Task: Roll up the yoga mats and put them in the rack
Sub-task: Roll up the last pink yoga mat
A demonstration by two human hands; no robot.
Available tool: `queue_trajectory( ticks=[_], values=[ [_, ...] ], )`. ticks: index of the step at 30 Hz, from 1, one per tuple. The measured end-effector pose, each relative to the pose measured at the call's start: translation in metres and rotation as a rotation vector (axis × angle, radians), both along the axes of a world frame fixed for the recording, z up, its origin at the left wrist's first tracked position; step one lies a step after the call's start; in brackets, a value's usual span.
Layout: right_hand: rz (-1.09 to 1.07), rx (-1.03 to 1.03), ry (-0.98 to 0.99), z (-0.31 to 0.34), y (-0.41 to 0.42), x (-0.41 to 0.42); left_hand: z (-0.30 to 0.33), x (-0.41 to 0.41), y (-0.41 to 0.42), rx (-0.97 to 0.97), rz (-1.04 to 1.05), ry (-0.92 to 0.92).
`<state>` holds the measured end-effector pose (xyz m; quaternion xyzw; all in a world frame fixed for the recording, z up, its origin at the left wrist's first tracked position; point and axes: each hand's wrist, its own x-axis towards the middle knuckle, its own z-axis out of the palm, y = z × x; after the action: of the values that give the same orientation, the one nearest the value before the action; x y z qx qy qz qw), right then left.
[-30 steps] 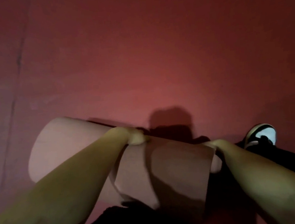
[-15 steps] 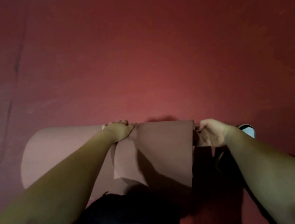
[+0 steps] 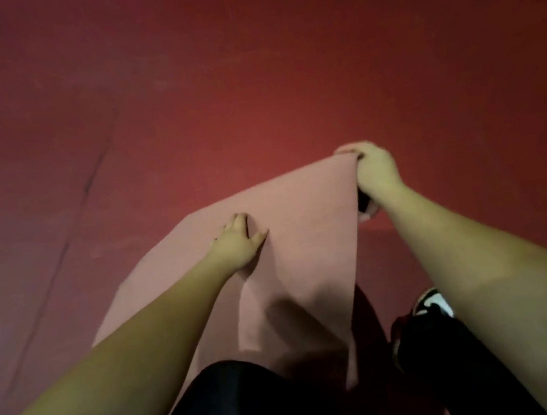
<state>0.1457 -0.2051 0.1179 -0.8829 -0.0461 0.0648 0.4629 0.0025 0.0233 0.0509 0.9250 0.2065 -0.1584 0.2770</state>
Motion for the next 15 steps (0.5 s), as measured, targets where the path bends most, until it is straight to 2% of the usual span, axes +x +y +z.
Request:
queue_trajectory(
  ticks=[5, 8, 10, 12, 15],
  values=[
    [-0.053, 0.358, -0.351, 0.168, 0.007, 0.023, 0.122, 0.039, -0.028, -0.139, 0.048, -0.376],
    [0.037, 0.536, -0.341, 0.247, -0.002, 0.010, 0.189, 0.049, -0.042, -0.235, 0.103, -0.531],
    [0.154, 0.527, -0.317, 0.274, -0.015, -0.013, 0.224, 0.042, -0.046, -0.255, 0.143, -0.606],
    [0.264, 0.388, -0.333, 0.282, -0.035, -0.041, 0.248, 0.024, -0.050, -0.205, 0.226, -0.692],
    [0.418, 0.191, -0.348, 0.276, -0.058, -0.079, 0.261, -0.012, -0.050, 0.102, 0.242, -0.770]
  ],
)
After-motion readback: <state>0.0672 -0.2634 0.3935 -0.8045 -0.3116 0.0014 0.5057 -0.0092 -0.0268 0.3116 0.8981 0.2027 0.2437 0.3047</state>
